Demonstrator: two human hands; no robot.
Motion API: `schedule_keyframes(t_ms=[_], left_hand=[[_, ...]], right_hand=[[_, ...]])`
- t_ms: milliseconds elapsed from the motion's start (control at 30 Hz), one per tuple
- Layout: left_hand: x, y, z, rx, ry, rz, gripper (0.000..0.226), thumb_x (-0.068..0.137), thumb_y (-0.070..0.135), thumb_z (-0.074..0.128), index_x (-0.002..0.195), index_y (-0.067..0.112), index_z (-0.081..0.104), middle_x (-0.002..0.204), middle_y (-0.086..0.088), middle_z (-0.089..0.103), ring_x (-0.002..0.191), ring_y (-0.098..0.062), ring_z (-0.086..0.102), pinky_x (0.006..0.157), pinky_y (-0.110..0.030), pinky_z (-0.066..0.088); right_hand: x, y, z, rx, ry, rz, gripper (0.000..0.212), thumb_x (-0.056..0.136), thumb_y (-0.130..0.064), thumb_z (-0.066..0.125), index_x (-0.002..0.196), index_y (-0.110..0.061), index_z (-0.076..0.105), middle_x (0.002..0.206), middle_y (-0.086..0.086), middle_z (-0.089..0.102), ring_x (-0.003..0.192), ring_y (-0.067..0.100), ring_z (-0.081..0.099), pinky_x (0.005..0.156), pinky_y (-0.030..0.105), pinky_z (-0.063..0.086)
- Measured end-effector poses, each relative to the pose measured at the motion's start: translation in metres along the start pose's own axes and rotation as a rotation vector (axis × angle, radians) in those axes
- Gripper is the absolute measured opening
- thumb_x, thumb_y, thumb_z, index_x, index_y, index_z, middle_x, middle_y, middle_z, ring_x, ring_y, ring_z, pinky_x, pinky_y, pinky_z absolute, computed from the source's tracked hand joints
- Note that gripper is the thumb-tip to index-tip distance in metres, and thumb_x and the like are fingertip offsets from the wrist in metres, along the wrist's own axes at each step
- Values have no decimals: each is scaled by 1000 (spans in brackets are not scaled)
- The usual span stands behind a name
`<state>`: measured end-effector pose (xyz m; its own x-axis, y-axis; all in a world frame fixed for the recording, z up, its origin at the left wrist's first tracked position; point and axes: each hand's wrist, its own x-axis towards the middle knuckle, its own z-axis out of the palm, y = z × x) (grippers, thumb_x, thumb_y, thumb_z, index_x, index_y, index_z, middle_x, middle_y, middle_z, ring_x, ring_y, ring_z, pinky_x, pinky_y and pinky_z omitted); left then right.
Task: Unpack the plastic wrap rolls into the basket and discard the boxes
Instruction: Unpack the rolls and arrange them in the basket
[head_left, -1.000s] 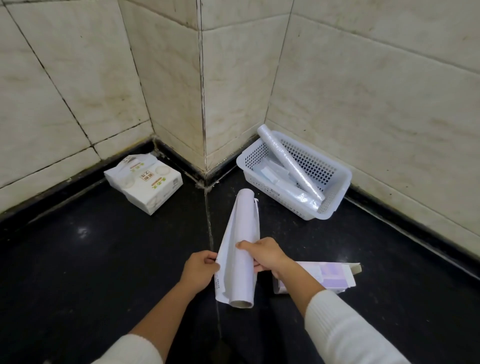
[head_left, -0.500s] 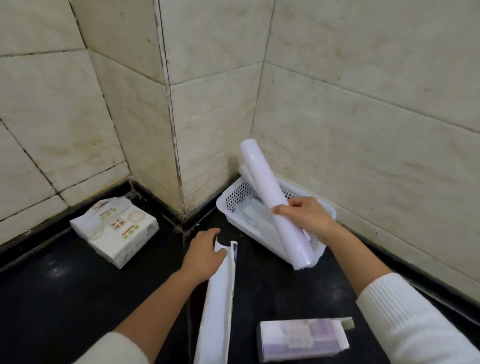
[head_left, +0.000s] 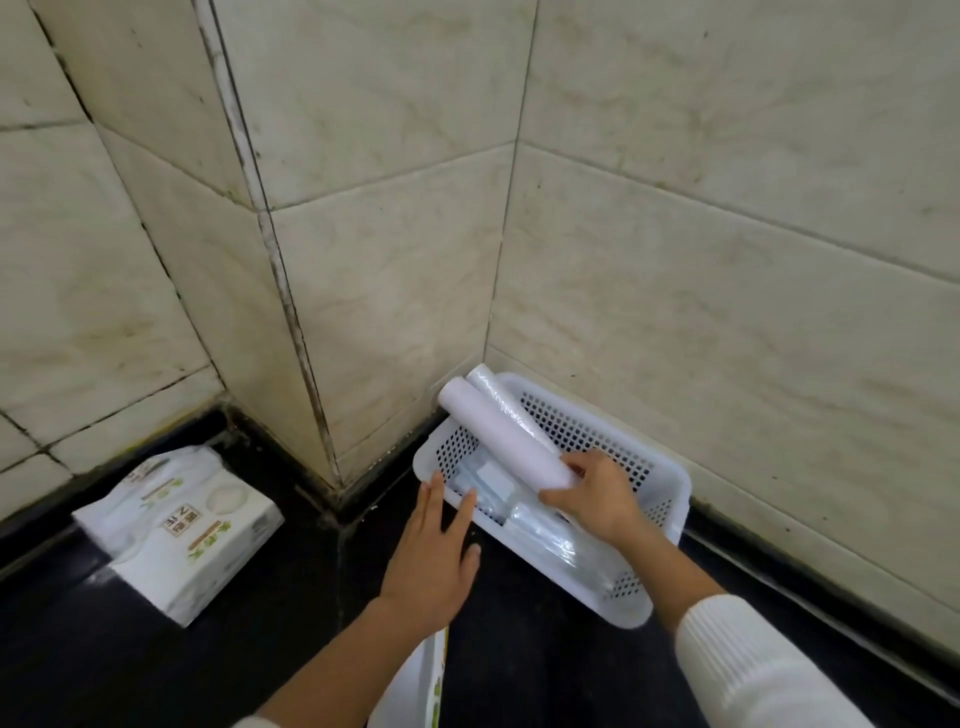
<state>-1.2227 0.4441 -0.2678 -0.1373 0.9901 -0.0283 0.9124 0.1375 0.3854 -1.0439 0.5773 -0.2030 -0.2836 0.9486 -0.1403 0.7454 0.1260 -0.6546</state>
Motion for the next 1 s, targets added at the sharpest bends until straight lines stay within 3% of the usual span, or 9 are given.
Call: schedule_keyframes(t_ms=[133,233,333,433,500,567,667,800,1000], left_hand=[[-1,-2,5,-14,44,5,66,99,42,34,153,29,-1,159,-9,-24,145,-22,-22,122,-34,11],[-2,-2,7,-36,48,6,67,98,41,35,153,32,-3,158,-5,-26,143,-17,-26,121,-34,17],[-2,-2,7,-37,45,4,68,98,41,36,152,34,-4,158,-4,-27,143,-16,-25,120,-34,22],[-2,-2,6,-31,41,-10,70,98,41,38,152,35,-6,158,-3,-28,142,-14,-26,120,-34,22],[-1,-1,5,-27,29,-12,71,97,40,39,151,35,-7,158,-4,-28,141,-14,-27,120,-35,22],[0,0,3,-25,6,-16,72,97,39,40,151,34,-7,158,-6,-27,143,-17,-25,120,-36,23],[1,1,-4,-41,-58,-17,72,97,37,41,152,32,-5,158,-9,-25,147,-23,-19,120,-39,21],[-3,-7,-19,-173,-103,-18,70,97,36,42,152,32,-1,160,-5,-21,147,-20,-18,122,-42,11],[-28,-47,-48,-253,110,-145,67,97,29,48,153,27,12,163,-3,-5,149,-19,-3,119,-34,12]], right_hand=[[7,7,11,21,12,44,42,67,-20,82,106,-9,70,92,6,70,72,19,66,63,33,58],[12,14,12,-76,38,55,40,71,-25,81,106,-11,67,97,6,67,73,16,62,61,25,50],[13,17,11,-231,54,20,41,74,-31,77,110,-16,63,103,4,58,83,20,56,71,31,48],[13,15,12,-307,22,-16,32,77,-32,74,101,-14,64,102,5,56,80,19,51,65,27,39],[11,16,12,-328,13,-23,34,79,-35,72,105,-14,63,101,3,55,81,19,51,66,28,41],[7,15,12,-406,-19,-28,45,82,-41,67,120,-17,57,106,2,52,93,21,52,79,35,48],[3,5,11,-535,-93,7,59,84,-49,63,133,-21,46,122,6,48,113,26,47,95,45,44],[-5,-17,3,-398,-19,18,65,86,-45,65,139,-17,43,131,9,47,118,29,48,98,46,45],[-21,-78,16,-210,17,-168,54,85,-37,69,130,-12,55,131,8,52,118,25,52,95,32,42]])
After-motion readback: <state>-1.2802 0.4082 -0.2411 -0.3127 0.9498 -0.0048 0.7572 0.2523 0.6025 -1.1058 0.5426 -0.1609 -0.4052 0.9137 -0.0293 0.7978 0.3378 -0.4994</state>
